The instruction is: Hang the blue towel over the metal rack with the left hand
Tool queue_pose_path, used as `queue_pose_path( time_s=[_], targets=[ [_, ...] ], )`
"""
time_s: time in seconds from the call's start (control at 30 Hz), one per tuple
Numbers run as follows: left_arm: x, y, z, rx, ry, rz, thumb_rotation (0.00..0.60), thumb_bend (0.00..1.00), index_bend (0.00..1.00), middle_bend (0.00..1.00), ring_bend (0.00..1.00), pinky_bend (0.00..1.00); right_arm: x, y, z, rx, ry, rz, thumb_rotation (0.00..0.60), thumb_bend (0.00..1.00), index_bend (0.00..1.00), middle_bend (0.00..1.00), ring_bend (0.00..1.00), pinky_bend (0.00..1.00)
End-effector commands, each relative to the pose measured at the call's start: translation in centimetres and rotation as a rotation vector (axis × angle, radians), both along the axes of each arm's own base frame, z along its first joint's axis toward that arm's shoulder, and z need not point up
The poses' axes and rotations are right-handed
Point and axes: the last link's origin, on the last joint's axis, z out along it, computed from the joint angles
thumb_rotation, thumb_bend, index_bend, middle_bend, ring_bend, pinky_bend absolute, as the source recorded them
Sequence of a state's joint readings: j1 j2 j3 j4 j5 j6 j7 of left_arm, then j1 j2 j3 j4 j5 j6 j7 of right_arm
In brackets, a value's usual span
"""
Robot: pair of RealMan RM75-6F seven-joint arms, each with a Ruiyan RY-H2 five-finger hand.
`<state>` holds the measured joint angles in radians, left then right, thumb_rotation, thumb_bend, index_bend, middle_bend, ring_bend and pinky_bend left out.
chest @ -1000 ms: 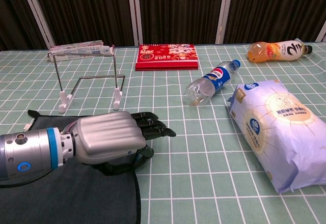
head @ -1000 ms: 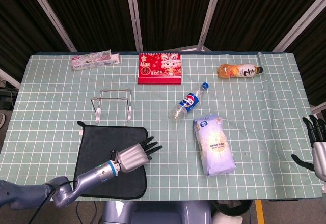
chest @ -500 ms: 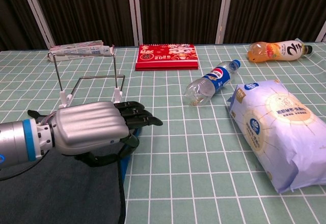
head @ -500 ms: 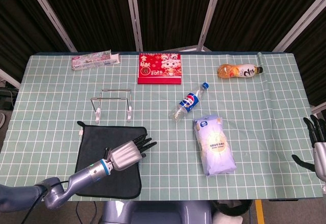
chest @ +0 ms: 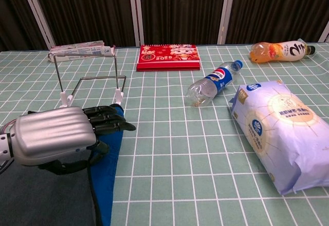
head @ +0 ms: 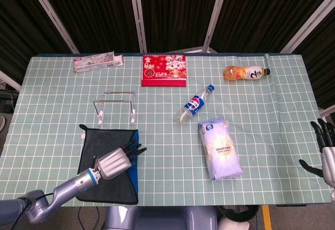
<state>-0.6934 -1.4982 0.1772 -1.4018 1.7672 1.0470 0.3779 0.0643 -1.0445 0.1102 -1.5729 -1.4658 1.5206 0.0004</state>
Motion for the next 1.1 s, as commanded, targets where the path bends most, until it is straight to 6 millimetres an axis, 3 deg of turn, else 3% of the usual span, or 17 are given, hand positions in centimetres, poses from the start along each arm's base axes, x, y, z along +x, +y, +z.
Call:
queue_pose_path(
  time_s=[0.03,0.5,1.1],
  targets=[
    [-1.0,-0.2,0.7,0.007,0.017,0.000,0.600,0.56,0.71,0.00,0.00,0.00,0.0,0.0,0.0,0.000,-0.002,0.001,0.600,0.00,0.00,0.00,0.00,0.00],
    [-6.2,0.0,3.9,0.040,0.116,0.020,0.600,0.56,0.72,0.00,0.00,0.00,0.1,0.0,-0.3,0.005,0.007,0.000,0.600,0.00,0.00,0.00,0.00,0.00],
    [-9.8,-0.7,5.8,0.055,0.170,0.052,0.600,0.56,0.72,0.00,0.00,0.00,0.2,0.1,-0.4,0.012,0.012,0.000,0.600,0.00,0.00,0.00,0.00,0.00]
  ],
)
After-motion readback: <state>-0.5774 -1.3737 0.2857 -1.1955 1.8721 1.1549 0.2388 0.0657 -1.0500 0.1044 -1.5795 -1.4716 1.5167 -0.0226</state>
